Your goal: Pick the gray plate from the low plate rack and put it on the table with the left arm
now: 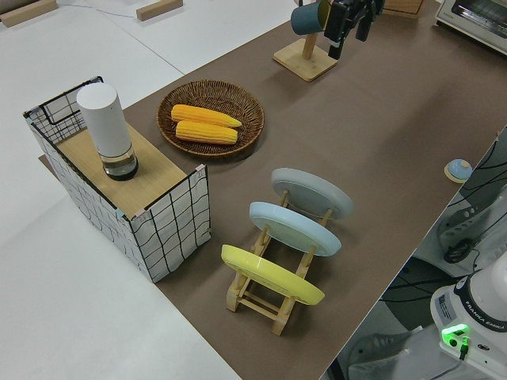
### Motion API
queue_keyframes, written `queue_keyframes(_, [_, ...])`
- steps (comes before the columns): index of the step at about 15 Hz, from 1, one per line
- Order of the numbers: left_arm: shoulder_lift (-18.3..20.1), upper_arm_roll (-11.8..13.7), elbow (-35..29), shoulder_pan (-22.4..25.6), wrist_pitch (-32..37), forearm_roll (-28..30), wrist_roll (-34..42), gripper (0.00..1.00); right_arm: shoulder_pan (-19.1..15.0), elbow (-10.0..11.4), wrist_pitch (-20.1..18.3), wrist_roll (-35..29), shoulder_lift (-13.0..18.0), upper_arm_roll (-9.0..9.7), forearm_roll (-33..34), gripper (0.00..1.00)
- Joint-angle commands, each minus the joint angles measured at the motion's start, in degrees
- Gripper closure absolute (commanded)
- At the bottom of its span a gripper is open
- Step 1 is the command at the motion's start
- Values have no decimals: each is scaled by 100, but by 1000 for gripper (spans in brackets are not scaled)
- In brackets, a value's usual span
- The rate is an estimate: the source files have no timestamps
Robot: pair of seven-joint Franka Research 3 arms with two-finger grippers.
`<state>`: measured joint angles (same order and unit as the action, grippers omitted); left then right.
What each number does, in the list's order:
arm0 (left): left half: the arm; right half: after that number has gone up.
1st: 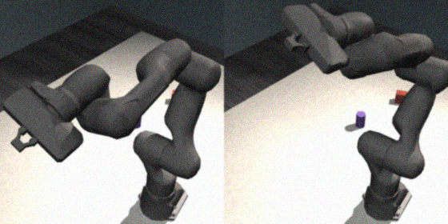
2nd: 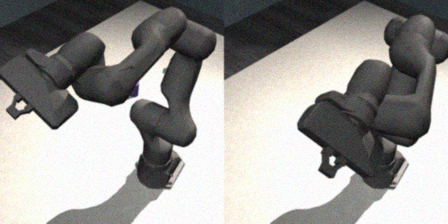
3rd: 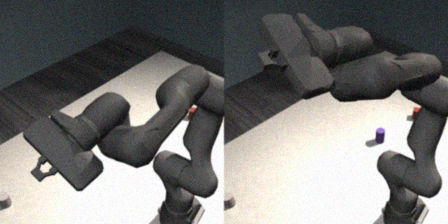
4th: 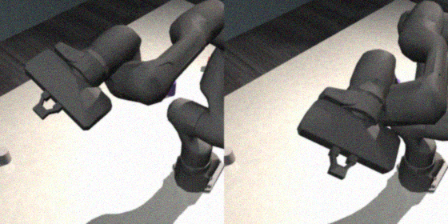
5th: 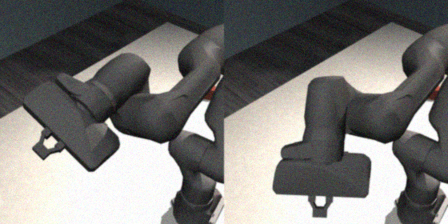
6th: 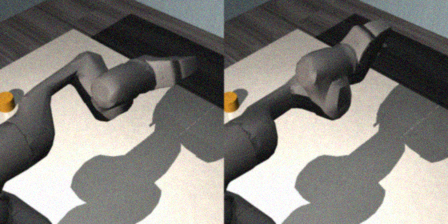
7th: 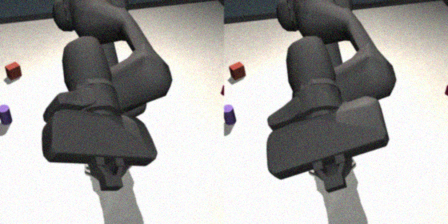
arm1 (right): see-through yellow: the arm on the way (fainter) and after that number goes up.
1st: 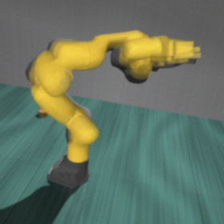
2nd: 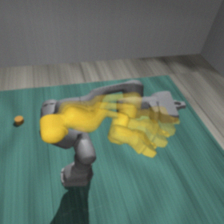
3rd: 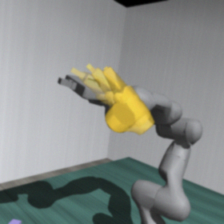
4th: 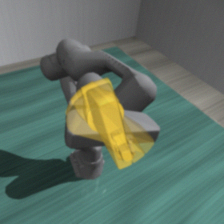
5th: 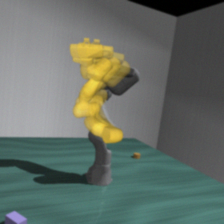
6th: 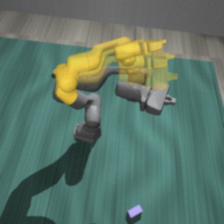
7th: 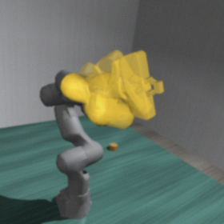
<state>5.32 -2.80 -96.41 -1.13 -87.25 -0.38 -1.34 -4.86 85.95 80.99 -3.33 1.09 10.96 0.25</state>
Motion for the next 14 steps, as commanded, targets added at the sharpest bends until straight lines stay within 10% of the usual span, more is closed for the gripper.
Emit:
queue_keyframes(1, [119, 8, -159, 25, -72, 82, 20, 0, -41, -35, -74, -1, 14, 38, -43, 11])
queue_keyframes(14, [163, 472, -177, 34, -37, -49, 616, 0, -41, -35, -83, -1, 14, 29, -43, 13])
